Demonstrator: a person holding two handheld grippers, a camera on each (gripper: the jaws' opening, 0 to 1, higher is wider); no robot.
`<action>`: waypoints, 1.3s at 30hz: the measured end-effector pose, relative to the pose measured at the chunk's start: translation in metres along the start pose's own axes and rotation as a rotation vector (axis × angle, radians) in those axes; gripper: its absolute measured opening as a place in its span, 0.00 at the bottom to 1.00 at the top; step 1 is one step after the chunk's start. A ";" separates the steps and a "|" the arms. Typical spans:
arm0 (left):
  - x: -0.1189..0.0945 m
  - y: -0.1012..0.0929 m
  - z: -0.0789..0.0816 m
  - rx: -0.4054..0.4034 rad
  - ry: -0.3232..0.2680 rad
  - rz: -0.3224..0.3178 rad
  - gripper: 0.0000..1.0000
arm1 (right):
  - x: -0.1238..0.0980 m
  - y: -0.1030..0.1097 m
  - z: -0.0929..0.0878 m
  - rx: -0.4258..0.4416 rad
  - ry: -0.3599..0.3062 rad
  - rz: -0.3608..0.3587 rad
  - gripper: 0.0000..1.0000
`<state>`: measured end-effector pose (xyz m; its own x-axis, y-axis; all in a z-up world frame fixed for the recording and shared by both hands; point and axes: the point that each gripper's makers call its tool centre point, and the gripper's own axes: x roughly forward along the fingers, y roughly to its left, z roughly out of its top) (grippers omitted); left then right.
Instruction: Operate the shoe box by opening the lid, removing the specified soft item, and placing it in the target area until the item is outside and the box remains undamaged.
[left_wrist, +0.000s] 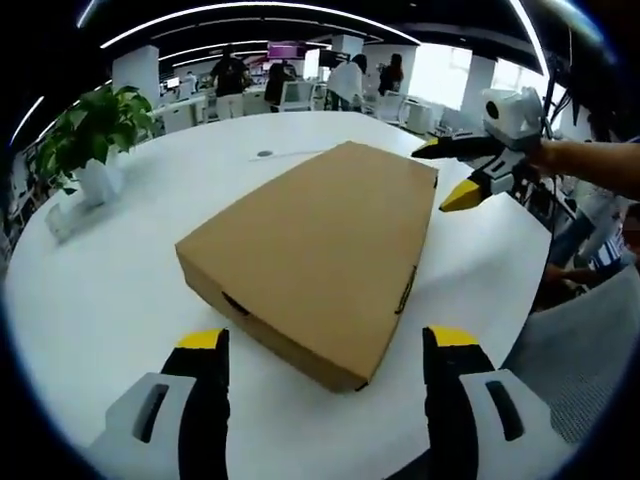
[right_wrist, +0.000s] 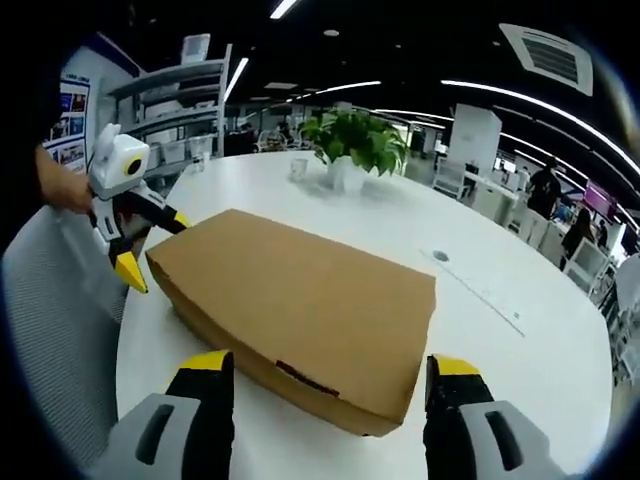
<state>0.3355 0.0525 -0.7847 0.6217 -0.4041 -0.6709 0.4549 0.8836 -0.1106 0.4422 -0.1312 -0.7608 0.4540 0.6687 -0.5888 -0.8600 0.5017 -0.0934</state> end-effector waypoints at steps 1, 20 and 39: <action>0.001 0.000 0.000 0.003 0.001 0.000 0.81 | 0.000 -0.001 -0.001 0.000 -0.001 0.000 0.77; 0.009 0.006 0.001 -0.022 0.004 0.005 0.67 | 0.011 0.003 -0.008 0.024 0.029 0.047 0.77; 0.007 0.014 0.001 -0.027 0.040 -0.003 0.68 | 0.013 0.010 -0.007 0.051 0.025 0.004 0.78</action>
<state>0.3473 0.0619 -0.7898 0.5937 -0.3976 -0.6996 0.4390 0.8887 -0.1326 0.4376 -0.1208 -0.7748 0.4440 0.6569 -0.6093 -0.8486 0.5266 -0.0507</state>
